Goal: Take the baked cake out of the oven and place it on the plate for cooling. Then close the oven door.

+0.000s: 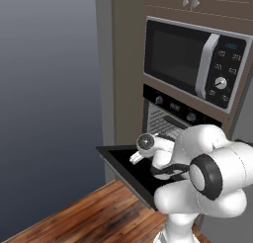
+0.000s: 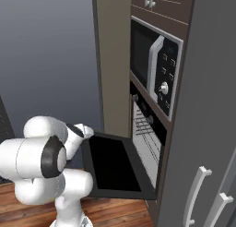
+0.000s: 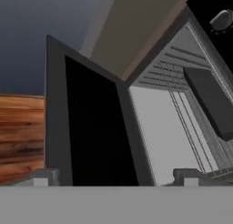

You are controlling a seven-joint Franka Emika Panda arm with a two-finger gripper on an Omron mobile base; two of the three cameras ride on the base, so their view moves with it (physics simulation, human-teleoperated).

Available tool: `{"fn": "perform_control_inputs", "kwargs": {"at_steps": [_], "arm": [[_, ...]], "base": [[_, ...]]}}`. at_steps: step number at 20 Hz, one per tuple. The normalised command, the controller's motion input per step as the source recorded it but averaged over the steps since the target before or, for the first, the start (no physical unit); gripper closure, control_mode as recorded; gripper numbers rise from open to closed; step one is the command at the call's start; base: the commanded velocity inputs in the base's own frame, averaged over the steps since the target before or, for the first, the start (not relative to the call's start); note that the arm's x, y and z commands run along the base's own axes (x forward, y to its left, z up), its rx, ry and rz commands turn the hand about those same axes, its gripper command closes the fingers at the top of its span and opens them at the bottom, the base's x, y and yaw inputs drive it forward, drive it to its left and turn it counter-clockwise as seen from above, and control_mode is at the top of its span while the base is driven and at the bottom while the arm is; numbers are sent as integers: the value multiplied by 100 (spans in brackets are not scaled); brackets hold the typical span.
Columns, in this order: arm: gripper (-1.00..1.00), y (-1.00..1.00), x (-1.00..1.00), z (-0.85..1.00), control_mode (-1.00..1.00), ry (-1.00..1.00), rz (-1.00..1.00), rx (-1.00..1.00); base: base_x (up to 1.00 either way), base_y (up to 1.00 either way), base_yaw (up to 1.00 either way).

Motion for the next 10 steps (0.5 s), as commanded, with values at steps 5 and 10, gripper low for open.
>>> {"fn": "perform_control_inputs", "kwargs": {"at_steps": [5,10], "arm": [[-100,87,-63,52,-100,0,-1,-4],[-100,70,-48,8,-100,9,0,-8]], "base": [[0,0,0],[0,0,0]]}}
